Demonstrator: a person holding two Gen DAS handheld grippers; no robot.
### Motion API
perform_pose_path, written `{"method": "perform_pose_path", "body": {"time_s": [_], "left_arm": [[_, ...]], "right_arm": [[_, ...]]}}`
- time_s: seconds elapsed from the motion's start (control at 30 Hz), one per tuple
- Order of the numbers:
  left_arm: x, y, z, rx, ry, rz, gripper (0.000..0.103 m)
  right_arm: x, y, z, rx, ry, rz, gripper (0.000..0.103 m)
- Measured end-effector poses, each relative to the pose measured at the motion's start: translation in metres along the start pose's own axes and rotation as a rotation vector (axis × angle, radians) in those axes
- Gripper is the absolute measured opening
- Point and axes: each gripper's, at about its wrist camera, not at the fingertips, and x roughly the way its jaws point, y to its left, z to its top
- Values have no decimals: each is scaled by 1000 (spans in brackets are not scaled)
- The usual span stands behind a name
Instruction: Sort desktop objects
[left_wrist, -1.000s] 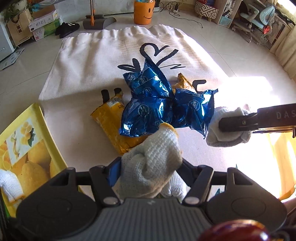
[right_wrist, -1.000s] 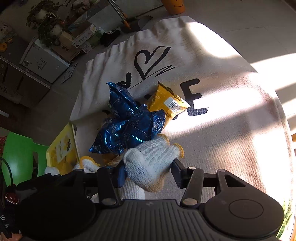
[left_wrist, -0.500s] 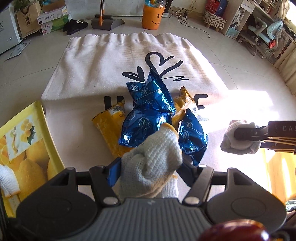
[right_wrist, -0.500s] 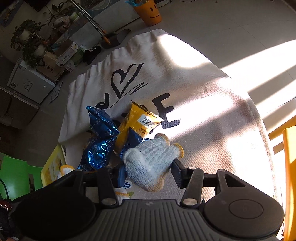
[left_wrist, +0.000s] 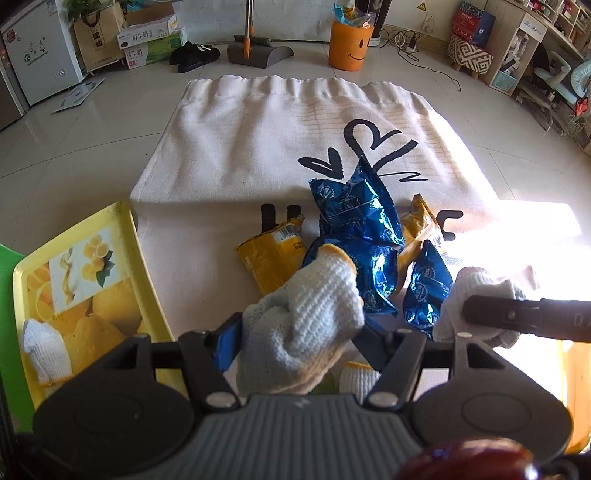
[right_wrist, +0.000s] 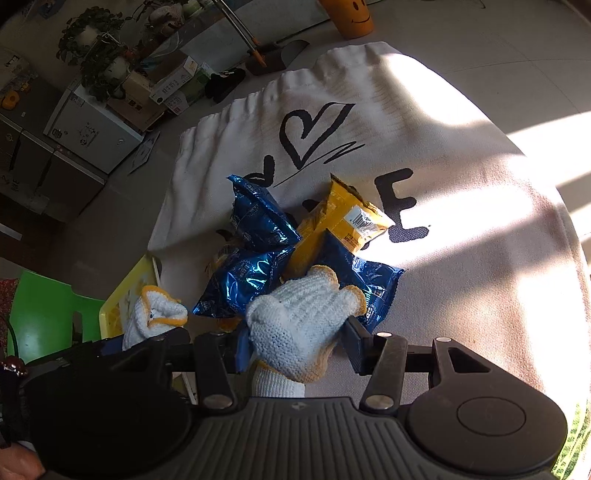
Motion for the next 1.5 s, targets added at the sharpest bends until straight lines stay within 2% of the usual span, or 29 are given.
{"method": "perform_pose_path", "body": {"time_s": [0.17,0.37,0.73,1.1,1.5], "left_arm": [[-6,21,9,-80,-25,45,63],[-17,59,19,-175,-69,146,63],[-28,118,25,-339,-81,198,64],[-35,161,24,-396,-110,299,64],[-34,200,24,-464,-96,385,65]], "right_arm": [[12,24,-2,-46,2,34,51],[32,58,-8,-120,3,87,51],[68,116,-27,-206,28,200,51],[101,162,-45,-224,44,307,51],[148,198,-59,-233,112,354,51]]}}
